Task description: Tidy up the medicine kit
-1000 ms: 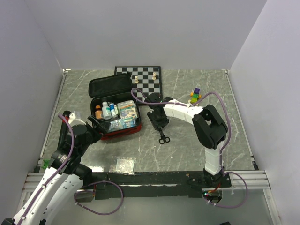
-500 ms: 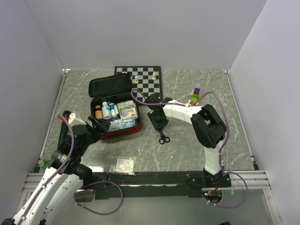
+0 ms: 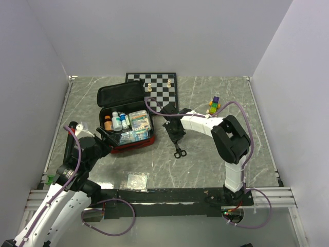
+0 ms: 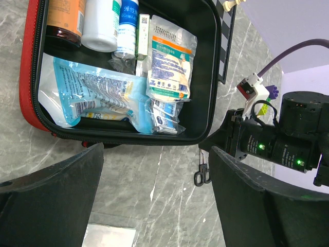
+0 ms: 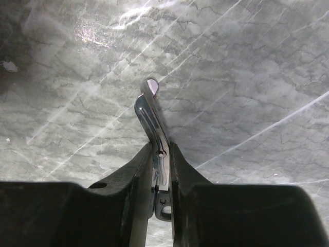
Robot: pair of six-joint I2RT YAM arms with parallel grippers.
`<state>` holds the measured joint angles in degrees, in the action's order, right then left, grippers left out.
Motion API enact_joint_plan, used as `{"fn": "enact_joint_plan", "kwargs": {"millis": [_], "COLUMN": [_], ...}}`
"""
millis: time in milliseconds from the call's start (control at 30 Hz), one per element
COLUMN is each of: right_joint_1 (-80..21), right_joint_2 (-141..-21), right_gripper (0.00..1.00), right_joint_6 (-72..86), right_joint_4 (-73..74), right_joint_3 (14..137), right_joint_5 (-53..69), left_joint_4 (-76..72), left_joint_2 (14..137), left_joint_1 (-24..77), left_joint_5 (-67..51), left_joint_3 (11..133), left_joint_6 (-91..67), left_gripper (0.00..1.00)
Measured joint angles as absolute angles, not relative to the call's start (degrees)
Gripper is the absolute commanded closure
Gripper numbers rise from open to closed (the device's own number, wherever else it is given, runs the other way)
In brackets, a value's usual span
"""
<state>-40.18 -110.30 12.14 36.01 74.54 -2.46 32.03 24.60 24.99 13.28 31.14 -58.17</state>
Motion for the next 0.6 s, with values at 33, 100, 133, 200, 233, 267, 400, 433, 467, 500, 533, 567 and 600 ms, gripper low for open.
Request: {"fn": "enact_joint_plan", "kwargs": {"millis": [33,100,133,200,233,267,400,433,467,500,533,567,600], "right_joint_1": [-40.18,-40.18,-40.18,-40.18,-40.18,-40.18,-40.18,-40.18,-40.18,-40.18,-40.18,-40.18,-40.18], "right_joint_2": [-110.24,-110.06,-109.93,-109.69,-109.6,-109.56,-109.4,-109.34,-109.3,-109.25,-109.21,-109.14,-109.08], "right_gripper": [0.91,0.94,0.95,0.96,0.96,0.96,0.96,0.96,0.96,0.96,0.97,0.97,0.97], "right_joint_6": [12.14,12.14,12.16,12.16,12.16,12.16,12.16,12.16,12.16,12.16,12.16,12.16,12.16], "right_joint_4": [35.97,35.75,35.59,35.38,35.33,35.33,35.57,35.59,35.66,35.73,35.86,36.18,36.58], "right_joint_3": [74.5,74.26,74.11,73.84,73.8,73.8,73.8,73.8,73.8,73.8,73.8,73.8,73.8], "right_joint_5": [-2.46,-2.5,-2.5,-2.52,-2.52,-2.52,-2.57,-2.57,-2.57,-2.59,-2.59,-2.57,-2.57], "left_joint_4": [32.03,32.03,32.03,32.03,32.01,32.03,32.01,32.01,32.01,32.01,32.01,32.01,32.03], "left_joint_2": [24.6,24.6,24.6,24.6,24.6,24.58,24.58,24.58,24.58,24.58,24.58,24.58,24.58], "left_joint_1": [24.99,24.99,24.99,24.99,24.99,24.99,24.99,24.99,24.99,24.99,24.99,24.99,24.99], "left_joint_5": [13.28,13.28,13.28,13.28,13.28,13.28,13.28,13.28,13.28,13.28,13.28,13.28,13.28], "left_joint_3": [31.14,31.14,31.14,31.14,31.14,31.14,31.14,31.14,31.14,31.14,31.14,31.14,31.14], "left_joint_6": [-58.17,-58.17,-58.17,-58.17,-58.17,-58.17,-58.17,-58.17,-58.17,-58.17,-58.19,-58.19,-58.17], "left_gripper": [0.13,0.13,0.13,0.13,0.13,0.13,0.13,0.13,0.13,0.13,0.13,0.13,0.13]}}
